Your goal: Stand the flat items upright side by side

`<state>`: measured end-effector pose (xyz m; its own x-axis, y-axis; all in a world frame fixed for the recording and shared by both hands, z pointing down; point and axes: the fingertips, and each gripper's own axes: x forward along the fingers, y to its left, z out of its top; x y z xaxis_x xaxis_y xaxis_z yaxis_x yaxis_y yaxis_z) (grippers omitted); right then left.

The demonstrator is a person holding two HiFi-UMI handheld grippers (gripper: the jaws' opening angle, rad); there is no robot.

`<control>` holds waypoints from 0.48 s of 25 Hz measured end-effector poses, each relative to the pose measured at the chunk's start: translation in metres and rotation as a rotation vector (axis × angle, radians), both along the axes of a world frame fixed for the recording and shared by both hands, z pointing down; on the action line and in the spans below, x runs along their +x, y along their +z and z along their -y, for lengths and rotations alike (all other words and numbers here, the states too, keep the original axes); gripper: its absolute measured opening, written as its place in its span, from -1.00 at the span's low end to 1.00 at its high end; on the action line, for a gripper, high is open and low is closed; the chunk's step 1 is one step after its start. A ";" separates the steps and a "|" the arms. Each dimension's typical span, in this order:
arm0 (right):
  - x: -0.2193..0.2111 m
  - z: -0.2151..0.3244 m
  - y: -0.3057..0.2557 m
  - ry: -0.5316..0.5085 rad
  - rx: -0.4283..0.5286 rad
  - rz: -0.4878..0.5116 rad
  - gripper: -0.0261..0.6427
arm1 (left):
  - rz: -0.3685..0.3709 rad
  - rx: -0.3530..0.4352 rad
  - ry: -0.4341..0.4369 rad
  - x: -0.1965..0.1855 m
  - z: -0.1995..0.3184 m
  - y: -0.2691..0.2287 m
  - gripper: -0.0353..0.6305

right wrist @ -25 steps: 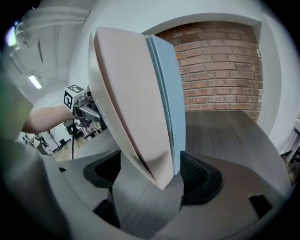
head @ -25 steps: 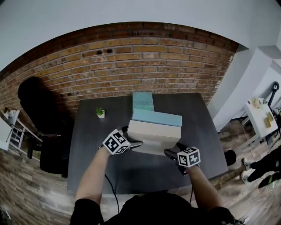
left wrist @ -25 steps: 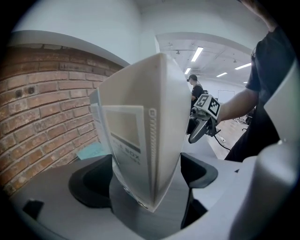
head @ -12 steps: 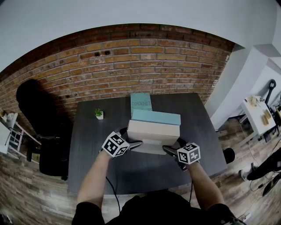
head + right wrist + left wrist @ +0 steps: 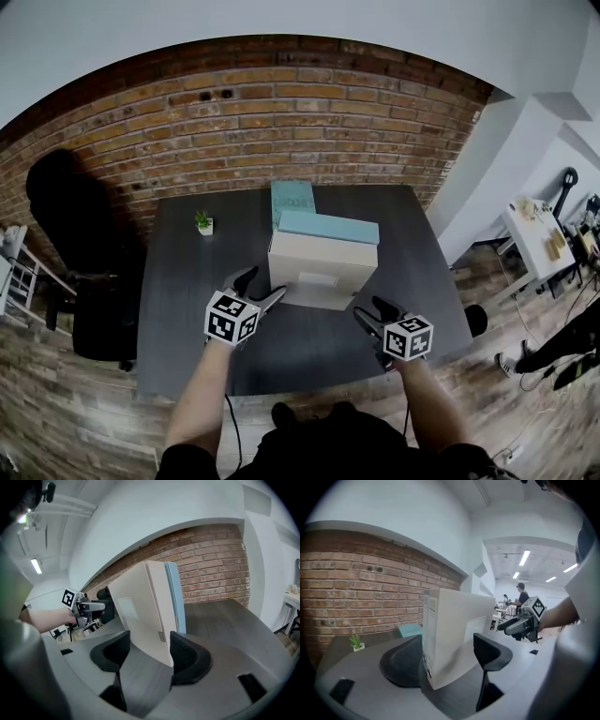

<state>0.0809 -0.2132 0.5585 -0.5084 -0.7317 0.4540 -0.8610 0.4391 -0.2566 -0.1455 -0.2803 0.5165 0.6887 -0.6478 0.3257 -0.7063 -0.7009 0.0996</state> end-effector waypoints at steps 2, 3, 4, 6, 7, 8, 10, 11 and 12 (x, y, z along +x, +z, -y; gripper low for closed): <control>-0.003 -0.004 -0.011 -0.014 0.029 0.024 -0.17 | -0.041 0.023 -0.072 -0.002 -0.010 -0.011 0.14; -0.003 -0.006 -0.017 -0.024 0.046 0.038 -0.22 | -0.068 0.031 -0.097 0.000 -0.017 -0.018 0.14; -0.004 -0.010 -0.024 -0.039 0.064 0.052 -0.26 | -0.094 0.037 -0.109 0.003 -0.025 -0.024 0.13; -0.004 -0.021 -0.038 -0.084 0.107 0.076 -0.37 | -0.119 0.043 -0.116 0.016 -0.046 -0.032 0.02; -0.003 -0.028 -0.044 -0.110 0.127 0.085 -0.43 | -0.111 0.047 -0.121 0.023 -0.056 -0.034 -0.04; 0.000 -0.035 -0.049 -0.133 0.143 0.092 -0.52 | -0.094 0.053 -0.129 0.030 -0.066 -0.035 -0.12; 0.012 -0.053 -0.056 -0.171 0.172 0.097 -0.69 | -0.062 0.069 -0.157 0.046 -0.085 -0.038 -0.28; 0.021 -0.062 -0.060 -0.188 0.184 0.100 -0.76 | -0.057 0.079 -0.178 0.054 -0.096 -0.040 -0.37; 0.031 -0.072 -0.064 -0.203 0.195 0.104 -0.84 | -0.058 0.092 -0.206 0.063 -0.106 -0.044 -0.47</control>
